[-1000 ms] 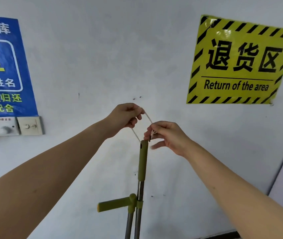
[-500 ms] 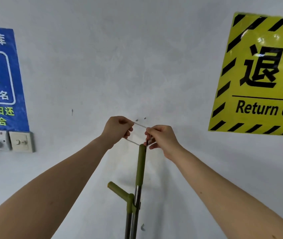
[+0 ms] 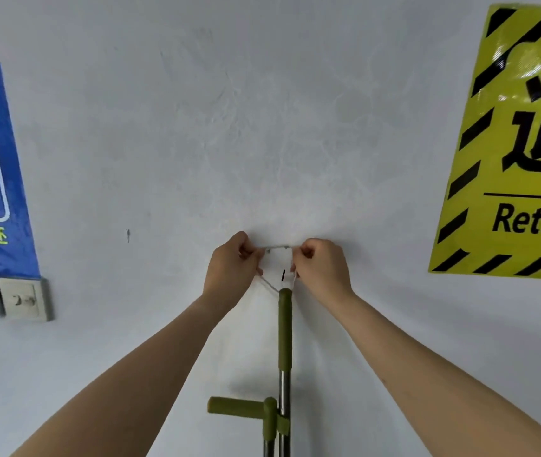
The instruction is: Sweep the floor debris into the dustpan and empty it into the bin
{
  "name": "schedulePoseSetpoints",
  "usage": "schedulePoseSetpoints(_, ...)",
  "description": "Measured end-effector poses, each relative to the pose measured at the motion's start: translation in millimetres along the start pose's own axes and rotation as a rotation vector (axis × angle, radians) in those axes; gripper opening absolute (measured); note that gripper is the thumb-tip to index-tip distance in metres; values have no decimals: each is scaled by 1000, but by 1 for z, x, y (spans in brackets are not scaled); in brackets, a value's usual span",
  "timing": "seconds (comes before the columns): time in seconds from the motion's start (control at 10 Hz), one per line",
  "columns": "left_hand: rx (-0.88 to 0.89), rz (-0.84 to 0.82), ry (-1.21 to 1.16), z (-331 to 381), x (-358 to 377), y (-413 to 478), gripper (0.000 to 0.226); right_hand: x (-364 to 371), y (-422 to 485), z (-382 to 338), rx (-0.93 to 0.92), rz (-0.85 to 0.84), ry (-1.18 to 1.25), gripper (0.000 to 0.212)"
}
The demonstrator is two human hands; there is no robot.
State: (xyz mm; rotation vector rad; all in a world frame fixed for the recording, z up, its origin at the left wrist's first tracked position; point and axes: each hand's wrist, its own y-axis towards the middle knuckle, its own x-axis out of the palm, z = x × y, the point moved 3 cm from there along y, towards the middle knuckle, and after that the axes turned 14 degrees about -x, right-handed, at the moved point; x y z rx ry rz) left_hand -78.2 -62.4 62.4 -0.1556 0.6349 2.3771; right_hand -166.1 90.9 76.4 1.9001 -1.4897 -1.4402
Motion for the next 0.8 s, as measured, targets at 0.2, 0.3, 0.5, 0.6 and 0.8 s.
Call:
schedulePoseSetpoints(0.2,92,-8,237,-9,11,-6,25,6,-1,-2,36,-124,25,35)
schedulePoseSetpoints(0.3,100,4,249,-10,14,-10,25,7,2,-4,16,-174,-43,37)
schedulePoseSetpoints(0.5,75,31,292,-5,15,-15,23,11,1,-7,68,-182,-7,34)
schedulePoseSetpoints(0.6,29,33,220,1,5,-19,26,3,-8,-12,201,-208,153,33)
schedulePoseSetpoints(0.8,-43,-79,-24,15,-36,-43,31,-37,-36,-42,299,-78,253,20)
